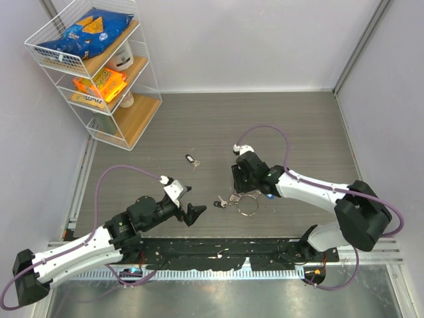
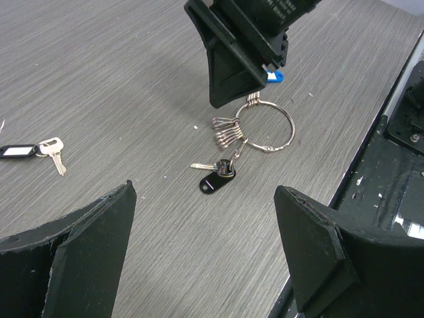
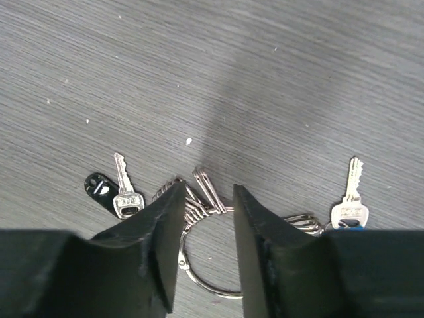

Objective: Put the keys on the keyring

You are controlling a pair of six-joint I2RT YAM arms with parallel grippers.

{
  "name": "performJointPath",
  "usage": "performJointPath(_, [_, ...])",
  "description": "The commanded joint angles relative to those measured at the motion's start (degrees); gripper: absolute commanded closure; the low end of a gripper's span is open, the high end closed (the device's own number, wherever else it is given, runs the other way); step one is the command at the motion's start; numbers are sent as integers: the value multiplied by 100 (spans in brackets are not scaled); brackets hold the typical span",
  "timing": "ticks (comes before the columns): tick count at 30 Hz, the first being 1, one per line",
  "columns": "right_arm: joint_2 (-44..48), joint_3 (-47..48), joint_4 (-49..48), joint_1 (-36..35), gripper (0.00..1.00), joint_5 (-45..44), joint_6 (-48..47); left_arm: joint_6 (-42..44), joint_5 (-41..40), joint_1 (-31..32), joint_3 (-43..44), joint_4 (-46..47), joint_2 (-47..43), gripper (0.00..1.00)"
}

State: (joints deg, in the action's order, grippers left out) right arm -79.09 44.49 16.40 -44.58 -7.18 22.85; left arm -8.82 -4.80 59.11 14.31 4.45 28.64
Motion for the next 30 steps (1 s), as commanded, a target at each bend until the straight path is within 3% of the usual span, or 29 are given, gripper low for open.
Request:
performJointPath(1, [-212, 227, -93, -68, 64, 120, -141, -50, 67, -31, 46, 232, -61, 8])
performJointPath(4, [-273, 227, -120, -112, 78, 208, -149, -50, 58, -31, 46, 223, -52, 8])
performJointPath(6, [-291, 218, -155, -148, 82, 278, -132, -50, 58, -31, 55, 232, -43, 9])
performJointPath(30, [-871, 526, -225, -262, 76, 147, -176, -41, 32, -23, 63, 241, 1, 8])
